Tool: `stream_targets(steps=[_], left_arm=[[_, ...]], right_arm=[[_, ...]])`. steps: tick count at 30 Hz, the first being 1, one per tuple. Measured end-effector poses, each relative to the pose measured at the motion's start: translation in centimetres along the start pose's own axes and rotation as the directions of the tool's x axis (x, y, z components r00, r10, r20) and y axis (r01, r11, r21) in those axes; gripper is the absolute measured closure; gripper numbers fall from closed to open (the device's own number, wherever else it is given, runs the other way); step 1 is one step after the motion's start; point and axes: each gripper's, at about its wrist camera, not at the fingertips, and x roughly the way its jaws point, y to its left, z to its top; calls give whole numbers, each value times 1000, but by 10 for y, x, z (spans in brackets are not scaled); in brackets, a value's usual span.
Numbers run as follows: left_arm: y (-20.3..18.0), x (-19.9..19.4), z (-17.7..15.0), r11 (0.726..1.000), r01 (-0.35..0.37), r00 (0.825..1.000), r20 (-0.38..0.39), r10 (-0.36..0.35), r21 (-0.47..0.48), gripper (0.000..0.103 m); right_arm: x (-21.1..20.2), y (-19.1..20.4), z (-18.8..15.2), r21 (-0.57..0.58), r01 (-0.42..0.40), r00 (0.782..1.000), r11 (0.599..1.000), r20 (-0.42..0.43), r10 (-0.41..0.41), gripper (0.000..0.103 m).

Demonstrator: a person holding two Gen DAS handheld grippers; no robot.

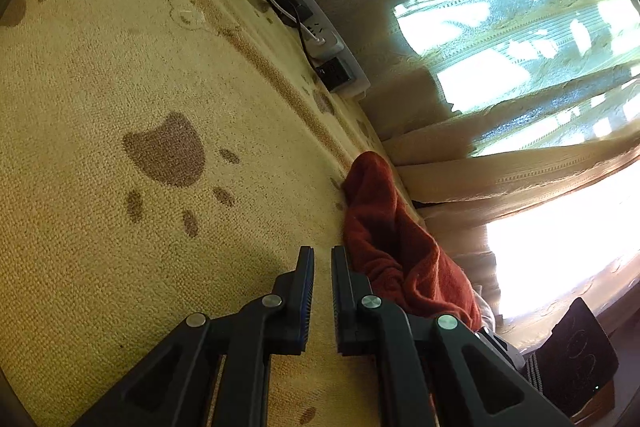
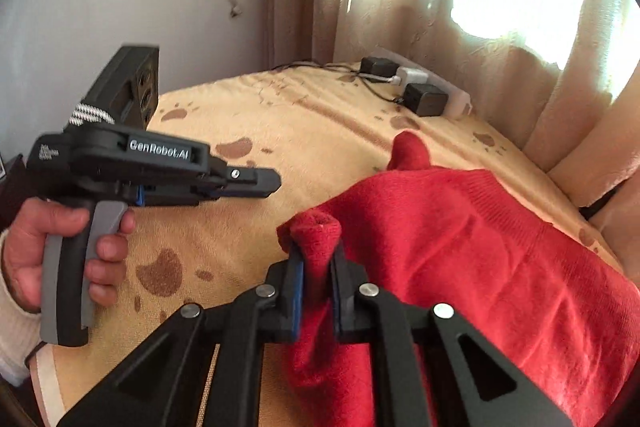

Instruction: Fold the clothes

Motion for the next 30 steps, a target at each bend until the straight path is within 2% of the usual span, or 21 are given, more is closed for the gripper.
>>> stream_targets(steps=[3, 5, 7, 9, 11, 12, 13, 14, 15, 16, 19, 22, 27, 30], left_arm=[[-6, 5, 0, 998, 59, 997, -47, -60, -27, 94], [-16, 12, -1, 993, 108, 989, -101, -112, -48, 94], [-29, 22, 0, 989, 128, 977, -164, -138, -72, 94], [-40, 35, 1, 991, 99, 964, -238, -119, -96, 93], [-44, 49, 3, 990, 51, 946, -311, -91, -134, 87], [-42, 54, 4, 985, 43, 939, -331, -97, -169, 75], [-40, 58, 6, 977, 50, 935, -334, -119, -208, 52], [-37, 61, 8, 967, 65, 933, -328, -146, -248, 36], [-36, 62, 10, 953, 98, 933, -307, -189, -288, 23], [-35, 63, 12, 939, 130, 931, -286, -226, -319, 18], [-39, 68, 16, 931, 145, 928, -280, -246, -336, 16], [-45, 84, 12, 923, 150, 898, -341, -277, -354, 16], [-57, 109, 16, 929, 100, 873, -417, -254, -357, 15], [-70, 123, 23, 952, 73, 863, -459, -210, -298, 15]], right_arm=[[-19, -14, 7, 40, 29, 998, 999, 51, -31, 92], [-30, -21, 10, 59, 39, 996, 998, 72, -43, 92], [-40, -28, 12, 74, 41, 995, 996, 89, -47, 92], [-48, -29, 11, 75, 37, 993, 996, 109, -45, 92], [-58, -26, 8, 81, 28, 991, 996, 128, -38, 92], [-60, -25, 7, 82, 22, 990, 996, 135, -33, 92], [-63, -23, 6, 79, 19, 989, 997, 143, -30, 92], [-66, -21, 5, 75, 19, 988, 997, 150, -30, 92], [-68, -20, 4, 74, 16, 988, 997, 154, -28, 92], [-70, -19, 3, 74, 14, 987, 997, 158, -26, 92], [-74, -17, 1, 70, 8, 986, 998, 165, -19, 92], [-78, -12, -2, 50, 3, 986, 999, 167, -11, 92], [-80, 2, -7, -11, -13, 986, 1000, 167, 14, 92], [-78, 11, -9, -54, -16, 988, 998, 153, 24, 91]])
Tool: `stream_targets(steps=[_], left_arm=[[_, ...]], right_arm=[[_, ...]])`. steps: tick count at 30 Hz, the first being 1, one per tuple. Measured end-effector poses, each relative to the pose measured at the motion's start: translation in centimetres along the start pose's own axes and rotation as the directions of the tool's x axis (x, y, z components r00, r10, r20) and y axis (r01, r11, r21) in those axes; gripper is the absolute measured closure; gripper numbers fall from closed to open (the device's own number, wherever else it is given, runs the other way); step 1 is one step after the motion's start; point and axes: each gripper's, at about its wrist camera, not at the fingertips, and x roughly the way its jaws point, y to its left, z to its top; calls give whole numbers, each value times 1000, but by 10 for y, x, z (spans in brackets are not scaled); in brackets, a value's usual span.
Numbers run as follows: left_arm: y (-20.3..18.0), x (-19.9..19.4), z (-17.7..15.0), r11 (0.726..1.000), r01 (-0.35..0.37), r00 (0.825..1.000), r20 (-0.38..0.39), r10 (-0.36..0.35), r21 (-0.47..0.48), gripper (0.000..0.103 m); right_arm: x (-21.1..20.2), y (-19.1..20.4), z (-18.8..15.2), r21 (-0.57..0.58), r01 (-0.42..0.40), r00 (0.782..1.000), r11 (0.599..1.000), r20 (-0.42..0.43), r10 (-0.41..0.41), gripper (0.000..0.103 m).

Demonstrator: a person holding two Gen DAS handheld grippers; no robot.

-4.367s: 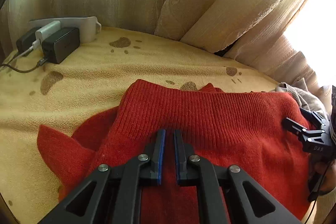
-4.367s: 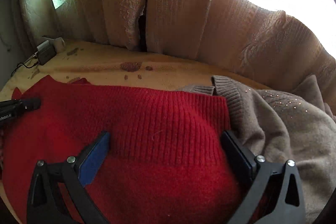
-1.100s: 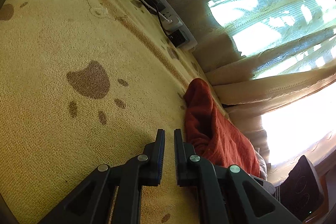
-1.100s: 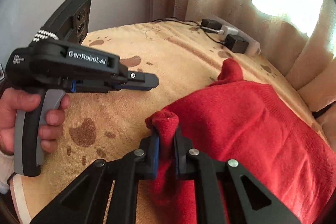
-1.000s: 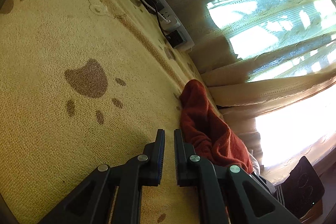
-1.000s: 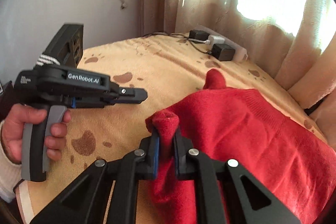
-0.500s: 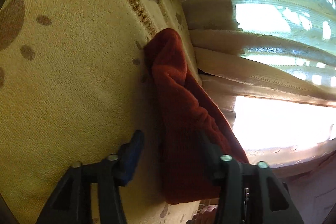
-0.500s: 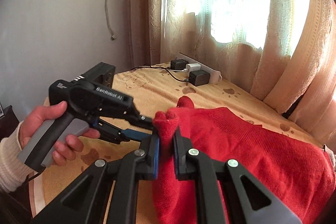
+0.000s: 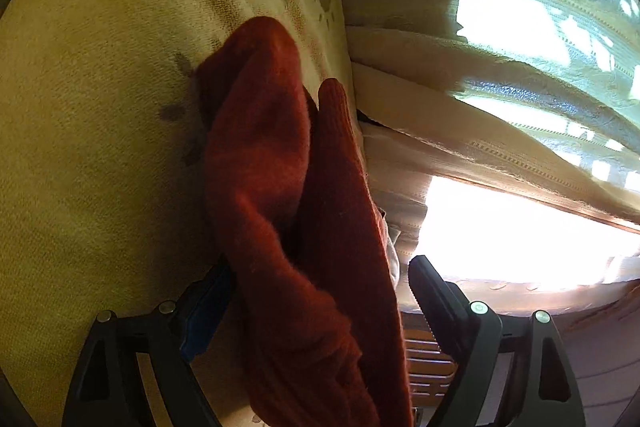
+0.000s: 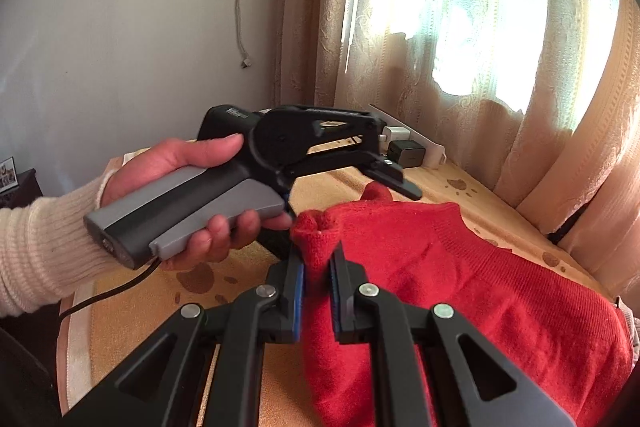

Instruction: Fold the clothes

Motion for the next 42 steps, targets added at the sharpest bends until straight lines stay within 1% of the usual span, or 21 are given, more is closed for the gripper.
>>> stream_targets(steps=[3, 5, 8, 10, 13, 15, 16, 17, 18, 19, 21, 22, 24, 25, 27, 28, 31, 35, 38, 41, 42], left_arm=[[-14, 7, 4, 998, -40, 998, -40, 42, 54, 15], [-23, 10, 5, 991, -84, 994, -62, 91, 108, 15], [-30, 20, 8, 968, -182, 974, -101, 201, 174, 15], [-29, 26, 9, 949, -253, 956, -100, 275, 190, 15], [-31, 26, 9, 946, -250, 962, -63, 267, 205, 15], [-35, 26, 7, 932, -260, 960, -32, 277, 253, 16], [-37, 26, 6, 924, -270, 958, -17, 286, 271, 23], [-37, 26, 6, 916, -287, 954, -4, 300, 280, 30], [-32, 23, 4, 910, -304, 949, 9, 315, 283, 47], [-27, 19, 4, 905, -320, 945, 21, 327, 279, 65], [-19, 15, 6, 910, -322, 945, 32, 326, 261, 82], [-16, 13, 6, 916, -310, 950, 35, 312, 253, 85], [-10, 8, 5, 927, -286, 958, 43, 284, 242, 86], [-9, 5, 2, 930, -276, 961, 53, 271, 243, 86], [-5, 0, -2, 936, -254, 967, 73, 243, 243, 86], [-3, -1, -3, 940, -243, 970, 80, 230, 240, 86], [-1, -5, -3, 951, -211, 976, 94, 195, 224, 86], [-2, -10, -3, 956, -206, 976, 106, 188, 210, 86], [-5, -4, -5, 948, -233, 971, 107, 214, 215, 86], [-9, -1, -6, 943, -251, 966, 113, 231, 218, 86], [-10, 0, -6, 943, -252, 966, 112, 232, 218, 86]], right_arm=[[3, 8, -2, -41, -15, 1000, 999, -15, 14, 91], [5, 12, -3, -65, -24, 999, 998, -24, 22, 91], [10, 17, -5, -90, -33, 999, 995, -37, 29, 91], [13, 21, -6, -103, -33, 999, 994, -43, 29, 91], [16, 26, -9, -114, -31, 998, 993, -50, 26, 91], [16, 27, -11, -111, -20, 999, 994, -52, 14, 87], [14, 25, -12, -97, -18, 999, 995, -49, 13, 86], [12, 23, -14, -82, -17, 999, 997, -46, 13, 81], [8, 19, -14, -62, -19, 999, 998, -43, 16, 69], [3, 16, -16, -40, -17, 999, 999, -37, 16, 38], [-22, 3, -22, 28, 19, 1000, 999, 22, -20, 9], [-34, -3, -25, 63, 36, 998, 997, 51, -39, 5], [-60, -16, -32, 136, 69, 991, 988, 104, -83, 3], [-76, -28, -39, 193, 105, 985, 976, 118, -129, 1], [-112, -59, -56, 318, 196, 964, 928, 112, -242, 1], [-130, -76, -66, 380, 243, 949, 893, 100, -300, 1], [-183, -131, -100, 550, 321, 910, 771, 46, -412, 1], [-211, -190, -128, 655, 279, 925, 703, 12, -379, 1], [-213, -218, -142, 666, 305, 925, 680, -37, -379, 5], [-200, -249, -157, 673, 332, 927, 661, -103, -360, 18], [-195, -258, -162, 676, 334, 931, 657, -126, -343, 31]])
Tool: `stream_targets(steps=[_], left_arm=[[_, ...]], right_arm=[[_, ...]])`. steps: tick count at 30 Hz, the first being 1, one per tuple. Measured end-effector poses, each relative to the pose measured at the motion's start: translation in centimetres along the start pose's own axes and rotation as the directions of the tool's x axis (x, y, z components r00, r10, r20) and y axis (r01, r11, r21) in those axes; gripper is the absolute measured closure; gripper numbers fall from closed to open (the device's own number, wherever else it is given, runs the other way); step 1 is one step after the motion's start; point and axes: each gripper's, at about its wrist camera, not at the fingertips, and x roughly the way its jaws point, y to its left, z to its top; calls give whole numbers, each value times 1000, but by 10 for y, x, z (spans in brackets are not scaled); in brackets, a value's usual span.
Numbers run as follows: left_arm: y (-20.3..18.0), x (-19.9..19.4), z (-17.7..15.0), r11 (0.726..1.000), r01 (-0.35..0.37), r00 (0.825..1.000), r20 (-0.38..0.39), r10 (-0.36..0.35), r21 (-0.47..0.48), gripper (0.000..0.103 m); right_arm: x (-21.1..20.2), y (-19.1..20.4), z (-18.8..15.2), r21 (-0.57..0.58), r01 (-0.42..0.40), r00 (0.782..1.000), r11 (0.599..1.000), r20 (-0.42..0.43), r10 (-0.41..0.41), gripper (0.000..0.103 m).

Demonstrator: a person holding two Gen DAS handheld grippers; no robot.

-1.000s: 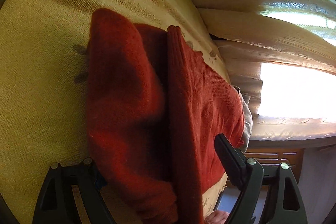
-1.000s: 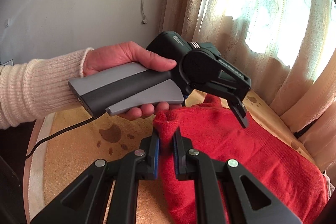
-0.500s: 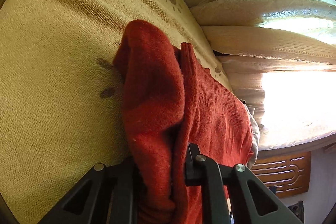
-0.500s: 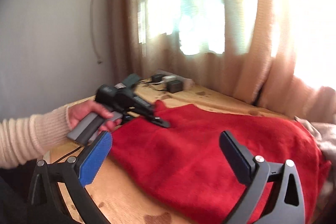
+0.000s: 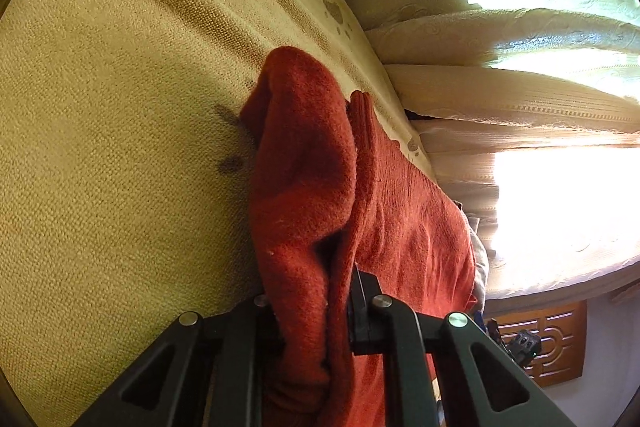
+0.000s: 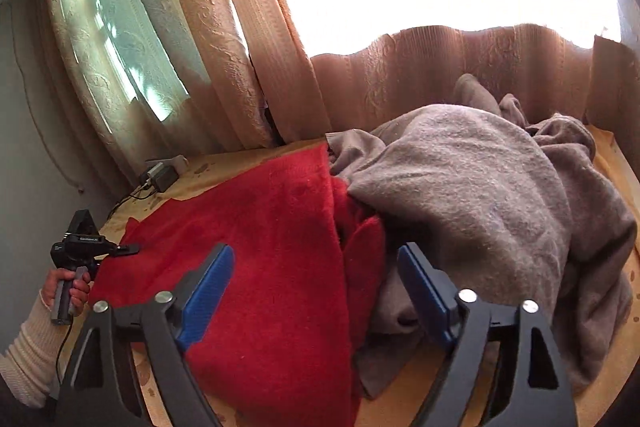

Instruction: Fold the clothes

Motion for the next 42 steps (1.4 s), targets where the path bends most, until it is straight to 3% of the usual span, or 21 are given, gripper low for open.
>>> stream_targets(steps=[1, 2, 5, 7, 11, 16, 18, 22, 27, 29, 31, 34, 37, 42], left_arm=[[0, 0, 0, 1000, 0, 1000, -1, 0, 1, 86], [-1, 0, 0, 1000, 1, 1000, -2, -1, 3, 86], [-2, 10, 5, 1000, 3, 1000, -8, -3, 26, 86], [-5, 14, 7, 999, 4, 1000, -10, -3, 46, 86], [-14, 22, 11, 992, -14, 1000, -7, 15, 122, 86], [-18, 19, 6, 974, -41, 999, 13, 40, 223, 85], [-14, 16, 7, 976, -33, 999, 4, 33, 215, 85], [-9, 14, 6, 977, -32, 999, 3, 32, 209, 85], [-8, 17, 8, 978, -26, 1000, 2, 27, 206, 85], [-8, 17, 8, 979, -25, 1000, 0, 26, 204, 85], [-8, 17, 8, 979, -24, 1000, -2, 25, 204, 85], [-8, 18, 10, 978, -20, 1000, -9, 23, 206, 85], [-5, 14, 11, 978, -15, 1000, -19, 20, 210, 85], [-3, 13, 14, 978, -9, 999, -28, 16, 206, 85]], right_arm=[[12, -5, 1, -3, 2, 999, 1000, -34, -2, 44], [22, -9, 2, -11, 14, 998, 1000, -57, -14, 46], [49, -13, 1, -55, 39, 992, 998, -119, -46, 47], [55, -13, 1, -69, 59, 991, 996, -115, -66, 47], [54, -12, 2, -71, 24, 994, 997, -101, -31, 47], [50, -3, -2, -102, 70, 992, 992, -96, -80, 75], [45, 6, -6, -115, 109, 990, 987, -76, -118, 75], [36, 23, -11, -138, 114, 992, 984, -43, -121, 75], [46, 38, -12, -201, 102, 991, 974, -70, -118, 75], [55, 30, -10, -163, 120, 986, 979, -95, -137, 73], [60, 17, -9, -86, 83, 989, 993, -114, -93, 51], [66, 3, -8, -9, -21, 991, 1000, -133, 20, 30], [71, 8, -10, -55, -31, 989, 998, -144, 23, 22], [76, 9, -13, -74, -25, 989, 997, -147, 13, 21]])
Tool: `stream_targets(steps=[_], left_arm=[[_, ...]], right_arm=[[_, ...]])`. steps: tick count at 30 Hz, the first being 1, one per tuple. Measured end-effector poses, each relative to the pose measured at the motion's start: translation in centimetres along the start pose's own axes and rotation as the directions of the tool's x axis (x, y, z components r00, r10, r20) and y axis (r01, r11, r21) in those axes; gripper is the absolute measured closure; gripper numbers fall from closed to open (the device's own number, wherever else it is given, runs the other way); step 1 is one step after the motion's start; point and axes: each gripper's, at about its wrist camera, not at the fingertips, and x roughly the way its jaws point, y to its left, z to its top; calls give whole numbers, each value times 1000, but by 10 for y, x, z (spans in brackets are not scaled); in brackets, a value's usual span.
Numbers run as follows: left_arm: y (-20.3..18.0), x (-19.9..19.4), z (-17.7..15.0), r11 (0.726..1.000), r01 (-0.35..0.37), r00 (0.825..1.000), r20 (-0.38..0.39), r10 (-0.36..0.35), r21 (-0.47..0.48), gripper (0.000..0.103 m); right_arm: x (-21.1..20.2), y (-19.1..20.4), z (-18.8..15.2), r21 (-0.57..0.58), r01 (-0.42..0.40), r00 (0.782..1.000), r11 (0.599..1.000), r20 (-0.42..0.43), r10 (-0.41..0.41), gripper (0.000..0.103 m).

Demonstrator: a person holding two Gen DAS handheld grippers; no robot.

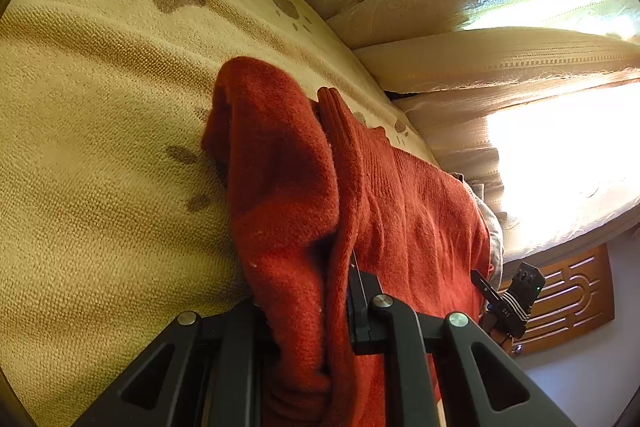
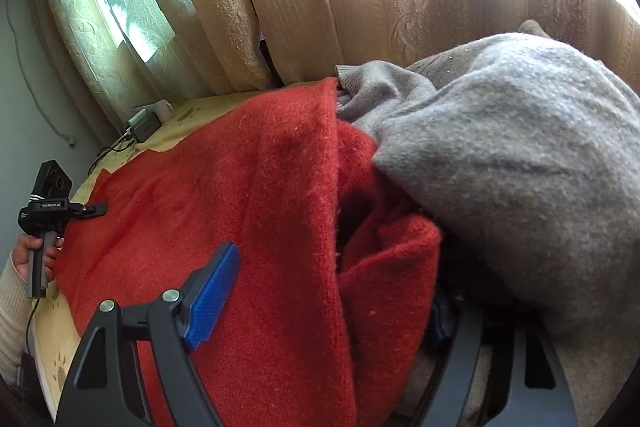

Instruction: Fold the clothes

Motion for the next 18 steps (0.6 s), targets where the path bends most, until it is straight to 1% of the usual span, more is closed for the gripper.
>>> stream_targets(steps=[6, 9, 11, 12, 13, 14, 15, 18], left_arm=[[-5, -2, -6, 999, -13, 1000, 23, 12, 44, 85], [-7, -2, -7, 999, -13, 1000, 28, 12, 46, 85], [-7, -1, -6, 999, -11, 1000, 23, 10, 37, 85], [-7, -1, -6, 999, -9, 1000, 21, 8, 33, 85], [-7, -1, -6, 1000, -8, 1000, 19, 7, 29, 85], [-6, -1, -5, 1000, -7, 1000, 17, 7, 25, 85], [-7, -1, -6, 1000, -7, 1000, 17, 7, 24, 85], [-6, -2, -7, 1000, -10, 1000, 22, 10, 22, 85]], right_arm=[[1, 6, -3, -46, 38, 999, 998, -13, -38, 22], [-3, 2, -2, -8, 21, 1000, 1000, -12, -21, 25], [-8, -6, -2, 52, -8, 1000, 999, -2, 8, 48], [-10, -11, -2, 84, -35, 999, 996, 1, 35, 73], [-12, -15, -2, 118, -59, 998, 991, 7, 59, 83], [-12, -17, -3, 140, -71, 997, 988, 12, 70, 83], [-13, -16, -4, 141, -68, 998, 988, 17, 66, 86], [-15, -3, -4, 99, -42, 999, 994, 28, 39, 89]])
